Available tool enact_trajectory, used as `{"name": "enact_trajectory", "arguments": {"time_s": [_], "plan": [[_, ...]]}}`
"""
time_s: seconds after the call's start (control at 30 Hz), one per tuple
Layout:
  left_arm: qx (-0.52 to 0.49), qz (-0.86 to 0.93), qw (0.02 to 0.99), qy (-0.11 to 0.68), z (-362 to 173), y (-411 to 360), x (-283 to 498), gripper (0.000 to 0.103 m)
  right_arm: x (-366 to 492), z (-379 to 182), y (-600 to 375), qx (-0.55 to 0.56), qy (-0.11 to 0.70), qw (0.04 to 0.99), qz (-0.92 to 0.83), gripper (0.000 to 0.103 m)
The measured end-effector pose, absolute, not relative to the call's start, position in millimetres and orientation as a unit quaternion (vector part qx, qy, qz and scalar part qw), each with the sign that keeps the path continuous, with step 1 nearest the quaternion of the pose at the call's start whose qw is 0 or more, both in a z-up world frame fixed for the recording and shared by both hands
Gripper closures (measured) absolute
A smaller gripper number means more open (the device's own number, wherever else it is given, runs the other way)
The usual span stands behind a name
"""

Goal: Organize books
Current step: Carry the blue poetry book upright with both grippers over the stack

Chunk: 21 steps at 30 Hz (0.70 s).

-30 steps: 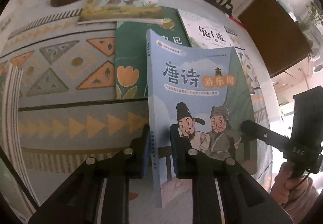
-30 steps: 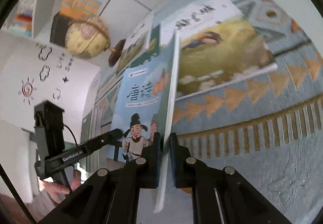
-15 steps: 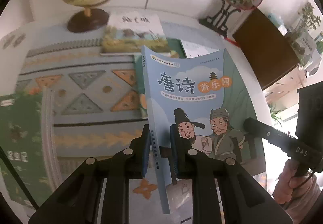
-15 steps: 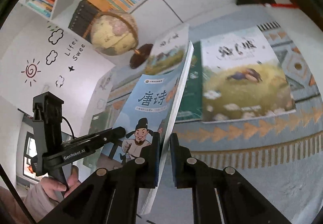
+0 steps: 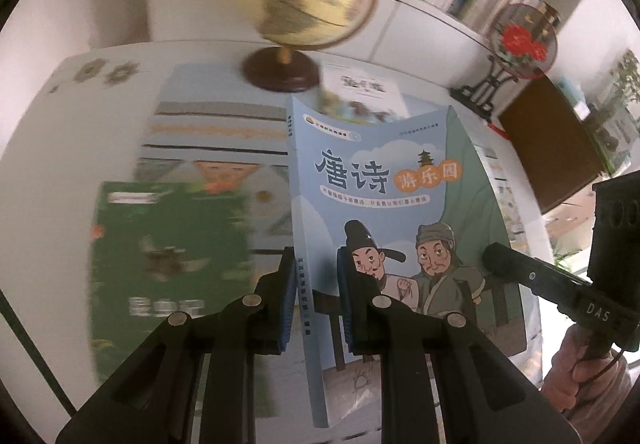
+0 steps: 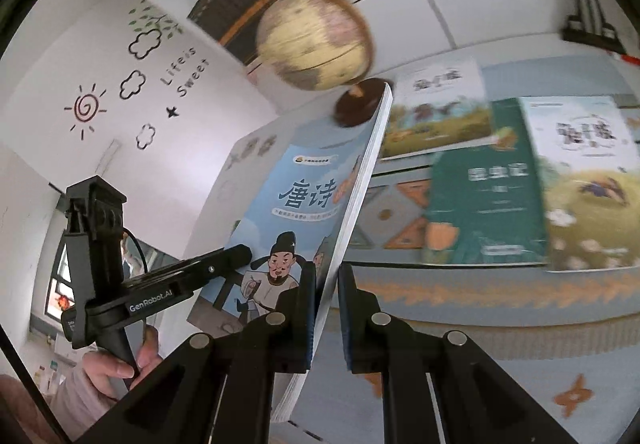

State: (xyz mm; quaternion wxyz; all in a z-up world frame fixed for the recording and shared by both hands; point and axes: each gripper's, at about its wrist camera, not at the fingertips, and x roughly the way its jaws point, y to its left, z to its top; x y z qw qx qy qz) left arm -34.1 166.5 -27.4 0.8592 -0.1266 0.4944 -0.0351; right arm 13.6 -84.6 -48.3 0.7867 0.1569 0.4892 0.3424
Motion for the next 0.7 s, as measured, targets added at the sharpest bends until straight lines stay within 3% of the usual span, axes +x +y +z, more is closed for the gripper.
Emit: {"name": "enact_trajectory", "arguments": {"time_s": [0.33,0.7], "plan": [[-0.155,0.013,0.852,0.500,-38,253,-65,0.088,0,-67,19,0.139,0.507,0.763,0.376,0.092],[-0.168,0.025,0.842,0.513,-58,281,-82,0.088,-8,-86,61,0.131,0.525,0.752,0.376,0.092]]}}
